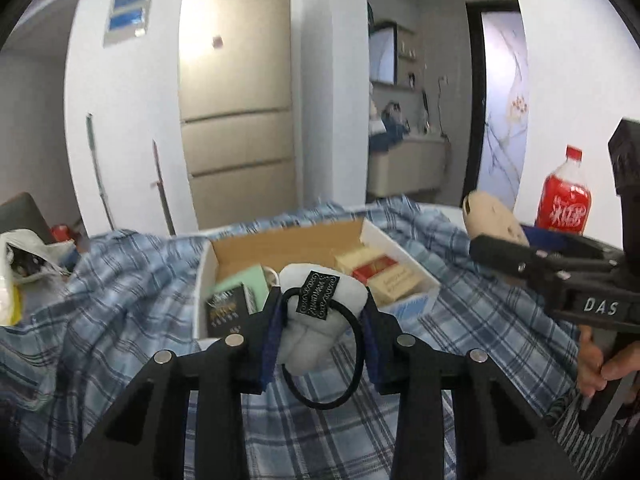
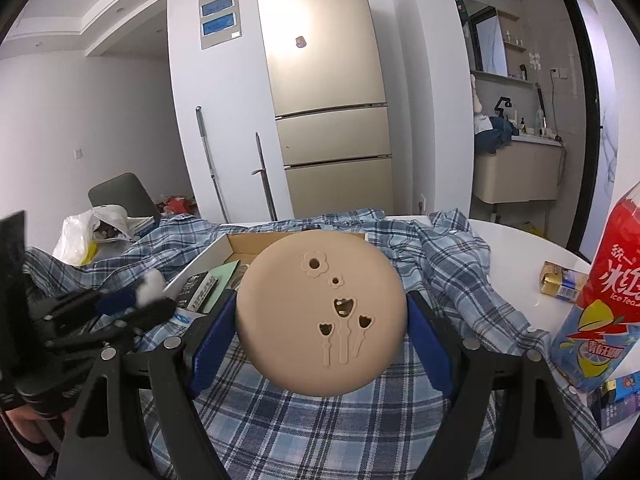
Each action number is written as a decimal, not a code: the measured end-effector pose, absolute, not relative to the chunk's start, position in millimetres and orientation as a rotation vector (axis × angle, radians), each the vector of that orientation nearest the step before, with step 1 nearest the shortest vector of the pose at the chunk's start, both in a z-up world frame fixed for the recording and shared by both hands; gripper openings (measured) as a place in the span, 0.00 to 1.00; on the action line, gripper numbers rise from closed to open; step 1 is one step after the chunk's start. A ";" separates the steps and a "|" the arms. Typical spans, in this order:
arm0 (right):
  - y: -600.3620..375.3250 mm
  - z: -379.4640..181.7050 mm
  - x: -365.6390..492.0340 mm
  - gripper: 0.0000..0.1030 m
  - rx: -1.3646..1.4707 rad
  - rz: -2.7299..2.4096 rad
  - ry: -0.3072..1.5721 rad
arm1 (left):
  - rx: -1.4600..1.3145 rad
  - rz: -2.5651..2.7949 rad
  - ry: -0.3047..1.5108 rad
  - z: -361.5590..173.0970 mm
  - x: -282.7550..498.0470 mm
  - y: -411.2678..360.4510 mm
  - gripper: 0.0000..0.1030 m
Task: Organize soft objects
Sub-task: 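Carry the beige disc with the right gripper over the box while the left carries the white cable there, then lower the disc into the box and open the right gripper while the left releases the cable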
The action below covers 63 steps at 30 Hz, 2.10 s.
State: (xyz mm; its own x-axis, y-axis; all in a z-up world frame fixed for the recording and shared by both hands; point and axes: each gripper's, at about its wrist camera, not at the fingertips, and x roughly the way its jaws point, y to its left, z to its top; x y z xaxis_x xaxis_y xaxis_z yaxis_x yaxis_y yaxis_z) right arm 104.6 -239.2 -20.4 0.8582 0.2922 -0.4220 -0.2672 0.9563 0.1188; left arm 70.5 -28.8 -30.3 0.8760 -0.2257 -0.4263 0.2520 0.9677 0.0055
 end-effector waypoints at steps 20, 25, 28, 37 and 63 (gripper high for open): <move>-220.9 45.7 131.1 0.79 0.052 0.324 0.431 | -0.057 -0.150 0.414 64.5 118.0 -4.6 0.36; -205.3 53.4 178.8 0.79 0.090 0.292 0.498 | -0.076 -0.164 0.412 62.0 148.2 -0.4 0.36; -194.9 48.0 208.6 0.79 0.077 0.275 0.540 | -0.054 -0.114 0.414 43.7 162.8 2.1 0.36; -184.5 -24.2 249.1 0.79 0.042 0.294 0.720 | -0.046 -0.128 0.563 -20.5 195.8 8.3 0.36; -177.9 -47.4 256.2 0.87 -0.007 0.308 0.797 | -0.072 -0.116 0.549 -33.7 187.4 9.5 0.86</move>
